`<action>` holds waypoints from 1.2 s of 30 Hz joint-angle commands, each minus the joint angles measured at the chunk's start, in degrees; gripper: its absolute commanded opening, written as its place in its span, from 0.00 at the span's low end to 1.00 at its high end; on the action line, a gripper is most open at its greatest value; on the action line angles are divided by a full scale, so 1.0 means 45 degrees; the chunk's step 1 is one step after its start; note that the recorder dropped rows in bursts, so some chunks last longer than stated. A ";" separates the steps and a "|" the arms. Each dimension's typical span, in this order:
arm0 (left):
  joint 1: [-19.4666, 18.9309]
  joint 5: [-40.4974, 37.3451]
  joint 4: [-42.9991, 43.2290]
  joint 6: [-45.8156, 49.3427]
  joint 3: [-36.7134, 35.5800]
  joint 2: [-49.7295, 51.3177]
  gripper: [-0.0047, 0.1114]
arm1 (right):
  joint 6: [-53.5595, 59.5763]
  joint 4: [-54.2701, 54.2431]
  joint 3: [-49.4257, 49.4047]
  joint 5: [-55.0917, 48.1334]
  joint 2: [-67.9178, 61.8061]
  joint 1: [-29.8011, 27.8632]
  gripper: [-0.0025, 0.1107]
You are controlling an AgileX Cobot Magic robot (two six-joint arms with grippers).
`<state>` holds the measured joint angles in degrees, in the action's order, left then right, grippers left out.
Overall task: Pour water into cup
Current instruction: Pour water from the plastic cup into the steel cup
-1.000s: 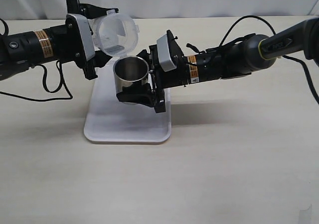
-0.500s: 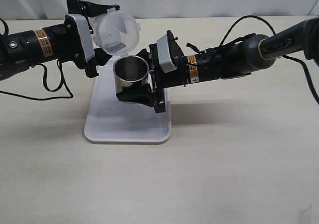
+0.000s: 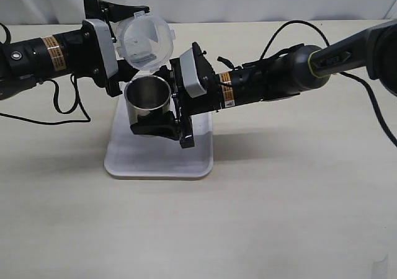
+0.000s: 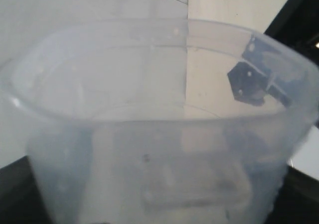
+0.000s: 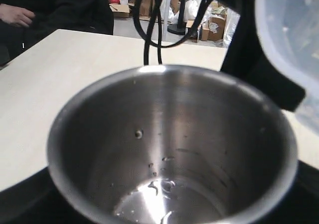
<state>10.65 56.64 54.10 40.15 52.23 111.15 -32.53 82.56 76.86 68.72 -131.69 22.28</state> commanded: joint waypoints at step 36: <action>0.0020 0.0418 -0.0557 0.0092 0.0135 -0.0033 0.04 | -0.0252 -0.0244 0.0237 0.0275 0.0050 -0.0616 0.06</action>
<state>10.65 57.04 53.14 40.28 52.23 111.15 -33.49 81.66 77.55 68.70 -131.69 19.55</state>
